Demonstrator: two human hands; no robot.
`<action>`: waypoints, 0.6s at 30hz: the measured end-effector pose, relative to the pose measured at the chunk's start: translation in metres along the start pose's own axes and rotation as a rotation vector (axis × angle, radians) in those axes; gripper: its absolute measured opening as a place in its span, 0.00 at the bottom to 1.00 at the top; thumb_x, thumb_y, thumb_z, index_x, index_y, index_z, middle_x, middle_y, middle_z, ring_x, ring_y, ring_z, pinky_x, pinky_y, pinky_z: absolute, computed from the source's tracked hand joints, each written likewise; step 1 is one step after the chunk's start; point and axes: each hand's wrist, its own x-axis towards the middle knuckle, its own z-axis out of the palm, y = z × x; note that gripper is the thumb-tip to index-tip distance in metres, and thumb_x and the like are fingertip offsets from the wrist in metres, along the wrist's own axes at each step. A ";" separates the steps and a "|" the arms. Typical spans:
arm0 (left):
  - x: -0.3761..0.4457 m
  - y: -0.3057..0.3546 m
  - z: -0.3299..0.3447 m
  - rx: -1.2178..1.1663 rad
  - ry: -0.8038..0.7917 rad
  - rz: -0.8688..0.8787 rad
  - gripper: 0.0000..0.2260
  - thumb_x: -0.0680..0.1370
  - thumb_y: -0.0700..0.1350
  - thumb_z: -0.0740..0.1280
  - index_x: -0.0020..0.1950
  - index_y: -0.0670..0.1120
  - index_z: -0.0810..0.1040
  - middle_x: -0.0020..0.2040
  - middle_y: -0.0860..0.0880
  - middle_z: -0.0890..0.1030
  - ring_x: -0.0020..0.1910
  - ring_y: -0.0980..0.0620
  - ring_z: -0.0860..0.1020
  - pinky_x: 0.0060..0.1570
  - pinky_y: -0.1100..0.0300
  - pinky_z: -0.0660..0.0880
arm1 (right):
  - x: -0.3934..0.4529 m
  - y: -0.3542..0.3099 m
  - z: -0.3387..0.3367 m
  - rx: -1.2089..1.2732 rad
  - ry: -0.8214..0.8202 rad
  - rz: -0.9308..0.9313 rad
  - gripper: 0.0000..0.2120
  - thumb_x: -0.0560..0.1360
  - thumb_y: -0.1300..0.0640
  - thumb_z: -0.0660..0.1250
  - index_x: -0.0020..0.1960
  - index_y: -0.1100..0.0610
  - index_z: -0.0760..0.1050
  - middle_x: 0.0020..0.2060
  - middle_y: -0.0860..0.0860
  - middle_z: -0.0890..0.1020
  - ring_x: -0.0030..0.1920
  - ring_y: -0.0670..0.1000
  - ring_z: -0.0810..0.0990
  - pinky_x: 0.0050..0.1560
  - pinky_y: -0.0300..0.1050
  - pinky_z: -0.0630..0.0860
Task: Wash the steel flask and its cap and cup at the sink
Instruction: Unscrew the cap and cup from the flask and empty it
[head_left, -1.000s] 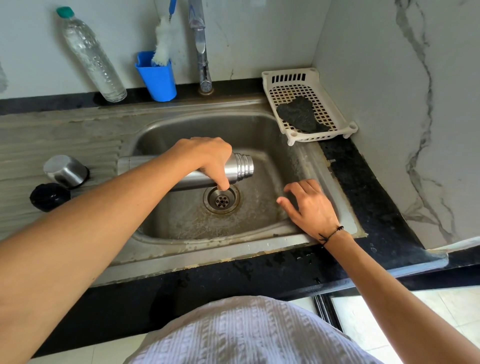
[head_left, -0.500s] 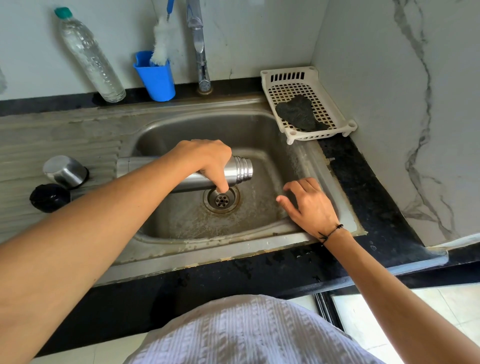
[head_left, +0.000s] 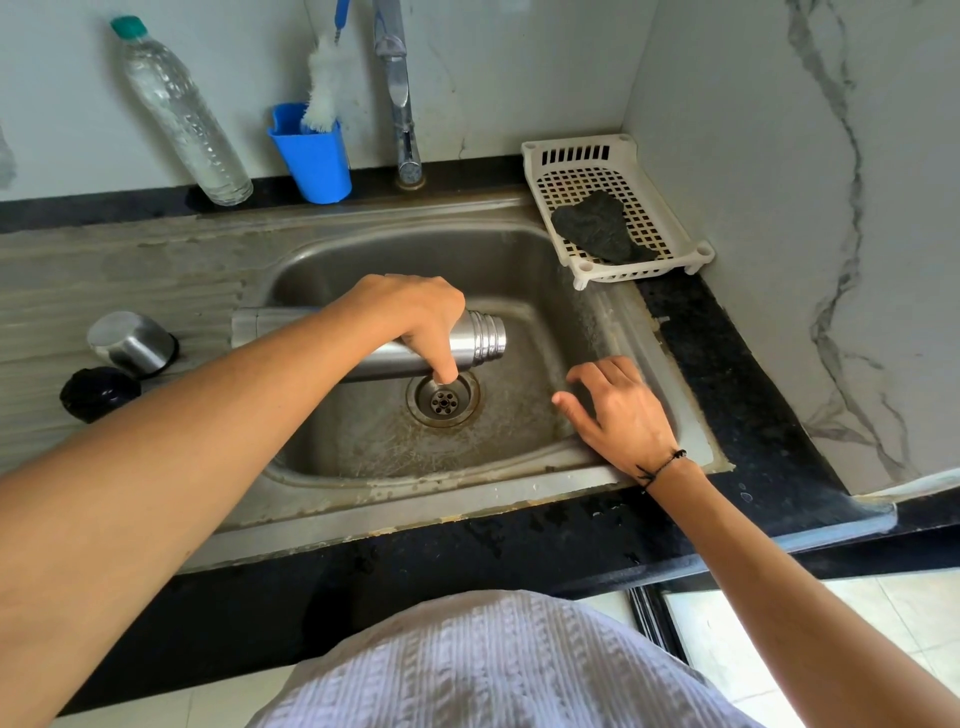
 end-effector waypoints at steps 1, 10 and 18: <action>0.000 0.000 -0.001 0.003 0.000 0.001 0.21 0.64 0.57 0.75 0.40 0.43 0.71 0.34 0.48 0.70 0.30 0.49 0.68 0.31 0.58 0.66 | 0.000 0.000 0.000 0.001 -0.001 0.000 0.25 0.76 0.40 0.53 0.50 0.60 0.77 0.44 0.56 0.80 0.51 0.58 0.76 0.41 0.49 0.77; -0.002 0.000 -0.006 0.020 -0.008 0.002 0.20 0.64 0.56 0.75 0.37 0.44 0.70 0.31 0.49 0.68 0.30 0.49 0.66 0.33 0.57 0.66 | 0.000 0.000 0.000 0.004 0.006 -0.005 0.25 0.76 0.41 0.53 0.50 0.61 0.77 0.44 0.56 0.81 0.51 0.58 0.76 0.42 0.48 0.76; -0.005 0.006 -0.010 0.065 -0.026 -0.013 0.20 0.65 0.56 0.75 0.39 0.43 0.72 0.32 0.49 0.70 0.31 0.50 0.68 0.33 0.57 0.67 | 0.000 -0.001 -0.001 0.003 0.003 -0.001 0.25 0.76 0.41 0.53 0.50 0.61 0.77 0.43 0.56 0.81 0.51 0.58 0.76 0.42 0.49 0.77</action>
